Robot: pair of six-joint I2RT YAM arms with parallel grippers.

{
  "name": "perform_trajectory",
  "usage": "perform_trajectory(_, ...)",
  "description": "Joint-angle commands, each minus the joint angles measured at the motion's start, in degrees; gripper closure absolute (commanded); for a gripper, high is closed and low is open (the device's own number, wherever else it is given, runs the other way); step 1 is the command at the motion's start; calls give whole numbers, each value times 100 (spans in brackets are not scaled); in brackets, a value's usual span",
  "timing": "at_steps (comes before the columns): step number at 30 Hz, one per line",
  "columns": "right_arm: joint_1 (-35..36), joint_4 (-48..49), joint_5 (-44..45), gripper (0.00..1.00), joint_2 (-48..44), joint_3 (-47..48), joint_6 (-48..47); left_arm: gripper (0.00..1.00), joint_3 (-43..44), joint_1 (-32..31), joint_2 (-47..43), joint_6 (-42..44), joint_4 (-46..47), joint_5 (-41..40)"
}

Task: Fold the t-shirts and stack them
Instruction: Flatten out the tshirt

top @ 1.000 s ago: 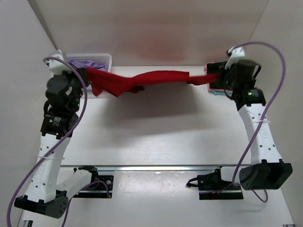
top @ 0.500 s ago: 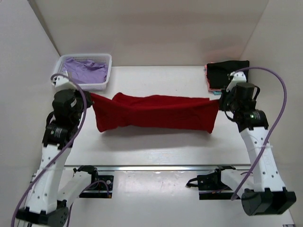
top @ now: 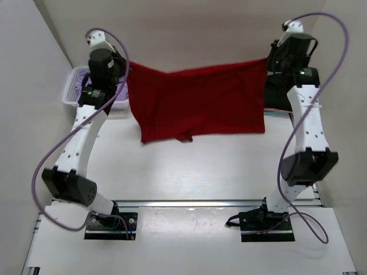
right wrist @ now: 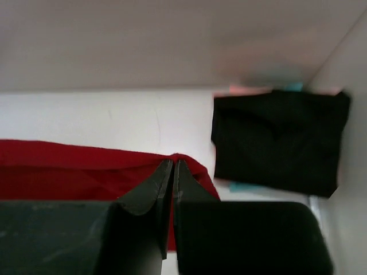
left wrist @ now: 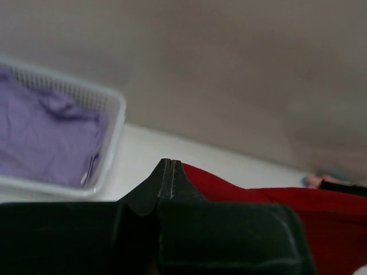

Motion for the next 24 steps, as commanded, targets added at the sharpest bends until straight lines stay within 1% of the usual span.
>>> perform_trajectory(1,10,297,46,100,-1068,445,-122,100,549,-176,-1145,562,700,-230)
perform_trajectory(3,53,323,63,100,-1621,-421,-148,100,58,-256,-1820,720,770,-292)
perform_trajectory(4,-8,410,-24,100,-1764,-1088,-97,100,-458,-238,-1998,721,823,-135)
perform_trajectory(5,-104,472,-121,100,-2026,-1399,0,100,-741,-125,-2374,634,858,84)
perform_trajectory(7,-193,656,-279,99,-2326,-2644,97,100,-1846,69,-2816,361,788,322)
perform_trajectory(8,-219,718,-323,100,-2441,-2920,97,100,-2086,113,-3061,265,744,323)
perform_trajectory(9,-254,771,-393,100,-2468,-3340,115,100,-2541,79,-3255,272,753,349)
perform_trajectory(10,-228,824,-351,100,-2459,-3727,115,100,-2902,26,-3274,290,709,289)
perform_trajectory(11,-185,798,-324,100,-2477,-3905,150,100,-3211,-88,-3361,325,578,262)
perform_trajectory(12,-193,719,-359,100,-2486,-4168,211,100,-3292,-176,-3406,264,299,235)
perform_trajectory(13,-123,649,-350,100,-2538,-4319,281,100,-3458,-133,-3519,229,69,305)
perform_trajectory(14,-123,631,-289,100,-2712,-4407,247,100,-3608,-98,-3581,202,50,410)
perform_trajectory(16,-79,613,-131,100,-3029,-4435,256,100,-3670,-36,-3958,106,-3,263)
perform_trajectory(17,-53,535,-26,100,-3196,-4217,195,100,-3453,16,-4012,97,-73,209)
perform_trajectory(18,-17,499,106,100,-3389,-4032,177,100,-3016,121,-4021,158,-73,174)
perform_trajectory(19,-8,482,177,100,-3443,-3621,159,100,-2751,148,-3856,254,-195,34)
perform_trajectory(21,88,525,483,100,-3496,-2594,80,100,-1620,140,-3540,369,-354,-151)
perform_trajectory(22,71,551,589,100,-3401,-2397,19,100,-1170,70,-3320,456,-381,-404)
perform_trajectory(24,106,622,608,100,-3277,-1774,61,100,-633,87,-2907,396,-197,-520)
